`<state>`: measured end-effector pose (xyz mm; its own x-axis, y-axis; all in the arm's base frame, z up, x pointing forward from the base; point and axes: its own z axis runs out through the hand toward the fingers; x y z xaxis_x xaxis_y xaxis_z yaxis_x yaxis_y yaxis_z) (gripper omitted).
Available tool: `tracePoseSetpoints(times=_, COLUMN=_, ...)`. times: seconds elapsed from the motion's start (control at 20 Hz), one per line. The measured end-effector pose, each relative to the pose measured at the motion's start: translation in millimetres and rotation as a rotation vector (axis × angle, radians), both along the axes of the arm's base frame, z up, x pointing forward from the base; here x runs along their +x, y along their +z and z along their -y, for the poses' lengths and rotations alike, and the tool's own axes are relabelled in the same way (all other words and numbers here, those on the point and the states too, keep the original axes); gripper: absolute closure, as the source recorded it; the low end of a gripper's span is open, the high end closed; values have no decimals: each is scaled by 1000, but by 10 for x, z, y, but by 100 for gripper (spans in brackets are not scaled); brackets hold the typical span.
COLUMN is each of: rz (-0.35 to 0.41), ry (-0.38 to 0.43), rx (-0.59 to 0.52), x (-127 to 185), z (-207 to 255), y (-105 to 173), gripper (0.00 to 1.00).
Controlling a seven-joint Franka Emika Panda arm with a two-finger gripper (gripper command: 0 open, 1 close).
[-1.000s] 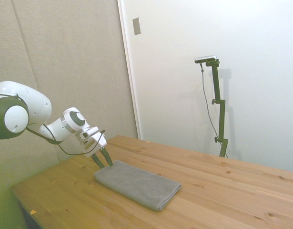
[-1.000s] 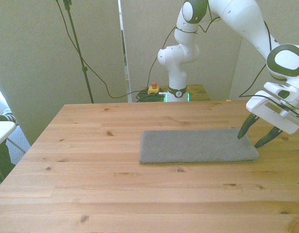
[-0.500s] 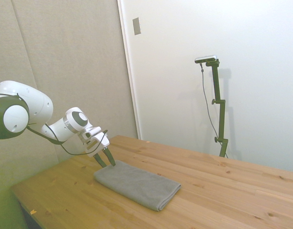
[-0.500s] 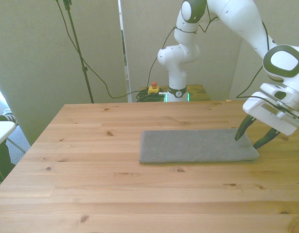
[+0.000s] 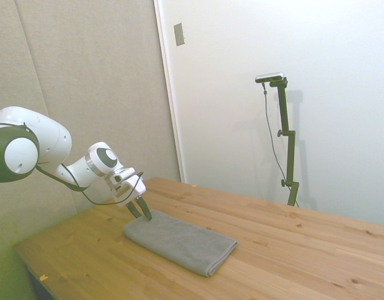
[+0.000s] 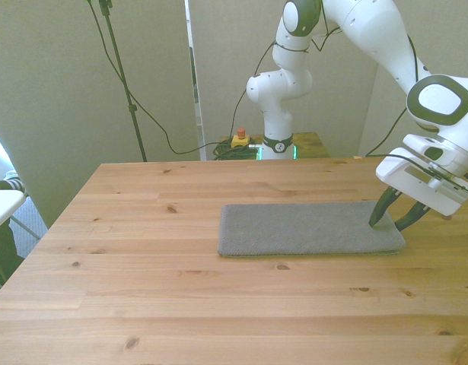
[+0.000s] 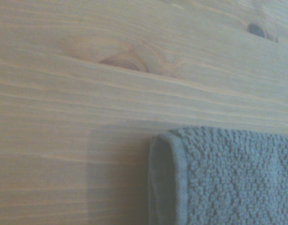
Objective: Fold the towel
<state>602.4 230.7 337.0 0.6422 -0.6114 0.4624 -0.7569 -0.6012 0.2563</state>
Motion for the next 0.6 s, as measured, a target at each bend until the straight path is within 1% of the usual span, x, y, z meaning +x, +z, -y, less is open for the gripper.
tracePoseSetpoints(times=0.45, rz=-7, ry=0, rx=-1, x=-4, z=35, y=-61, gripper=100)
tracePoseSetpoints(times=0.6, rz=-1, ry=-2, rx=4, x=-4, z=85, y=-34, gripper=100)
